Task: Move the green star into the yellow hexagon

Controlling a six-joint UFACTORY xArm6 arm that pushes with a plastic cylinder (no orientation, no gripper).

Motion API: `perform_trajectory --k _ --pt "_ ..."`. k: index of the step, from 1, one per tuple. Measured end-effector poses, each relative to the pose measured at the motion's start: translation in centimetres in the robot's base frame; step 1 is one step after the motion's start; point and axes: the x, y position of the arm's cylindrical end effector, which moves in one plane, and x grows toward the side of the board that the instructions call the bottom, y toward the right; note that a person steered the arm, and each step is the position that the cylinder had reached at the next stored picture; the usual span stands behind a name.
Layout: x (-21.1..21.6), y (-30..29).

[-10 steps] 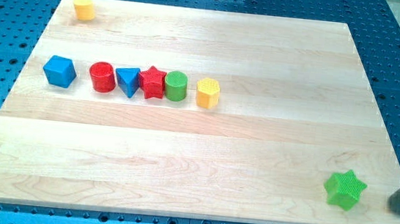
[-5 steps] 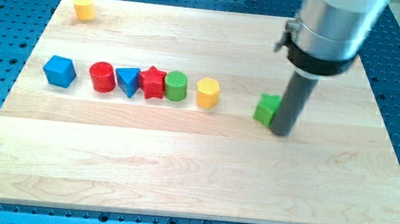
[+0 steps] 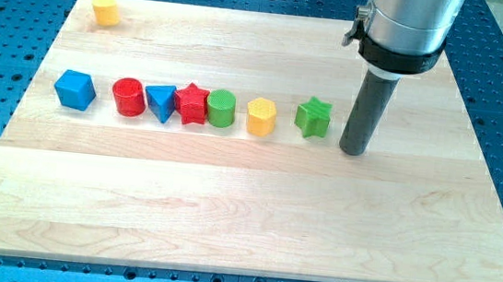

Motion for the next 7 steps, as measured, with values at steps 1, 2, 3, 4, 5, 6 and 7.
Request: perform_trajectory --k 1,2,3,4,5,6,7 --pt "-1.4 1.4" --pt "-2.4 -0.6" --pt "-0.9 -1.7" --pt "-0.9 -3.7" --pt "0.6 -2.7" --pt "-5.8 2.2" --pt "-10.8 -0.9"
